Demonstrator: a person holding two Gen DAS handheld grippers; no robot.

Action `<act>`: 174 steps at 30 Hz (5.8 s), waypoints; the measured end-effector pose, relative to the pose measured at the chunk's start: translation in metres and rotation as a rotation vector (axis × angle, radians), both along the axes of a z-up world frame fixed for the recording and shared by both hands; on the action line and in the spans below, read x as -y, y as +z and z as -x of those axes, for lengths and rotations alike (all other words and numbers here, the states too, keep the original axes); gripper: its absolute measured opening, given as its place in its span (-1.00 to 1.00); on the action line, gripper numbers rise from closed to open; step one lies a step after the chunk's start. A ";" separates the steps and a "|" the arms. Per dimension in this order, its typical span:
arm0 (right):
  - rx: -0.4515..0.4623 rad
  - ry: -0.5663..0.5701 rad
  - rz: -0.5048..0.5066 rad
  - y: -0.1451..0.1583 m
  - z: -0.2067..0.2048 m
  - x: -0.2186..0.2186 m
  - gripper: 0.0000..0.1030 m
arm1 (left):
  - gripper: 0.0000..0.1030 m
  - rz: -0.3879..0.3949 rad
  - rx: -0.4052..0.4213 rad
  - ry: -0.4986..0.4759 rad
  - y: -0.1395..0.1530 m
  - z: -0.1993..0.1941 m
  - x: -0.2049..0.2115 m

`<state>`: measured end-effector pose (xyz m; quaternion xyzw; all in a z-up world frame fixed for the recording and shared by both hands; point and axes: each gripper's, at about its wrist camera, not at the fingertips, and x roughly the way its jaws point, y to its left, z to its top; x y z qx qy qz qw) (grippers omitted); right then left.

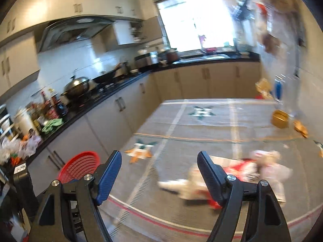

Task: Collect trash
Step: 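Grasp the yellow square cup on the table with the right tool, then grasp the white plastic bag bundle with the left tool while the right holds the yellow cup, then carry the white bag and the yellow cup over the red basket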

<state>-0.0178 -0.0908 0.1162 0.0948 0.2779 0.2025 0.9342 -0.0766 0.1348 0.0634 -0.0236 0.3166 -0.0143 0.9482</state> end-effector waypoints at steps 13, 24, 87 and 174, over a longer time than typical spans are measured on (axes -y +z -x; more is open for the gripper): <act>-0.327 -0.406 -0.079 -0.015 -0.113 0.215 0.13 | 0.59 -0.046 -0.141 -0.188 0.003 -0.052 0.092; -0.519 -0.508 -0.089 -0.071 -0.234 0.256 -0.15 | 0.60 -0.090 -0.174 -0.229 0.009 -0.096 0.106; -0.110 -0.425 -0.200 -0.023 0.057 0.238 -0.86 | -0.62 -0.072 -0.049 -0.423 0.038 -0.060 0.264; -0.252 0.226 0.077 -0.036 -0.003 -0.107 -0.86 | -0.61 0.013 0.027 0.203 0.014 0.026 -0.105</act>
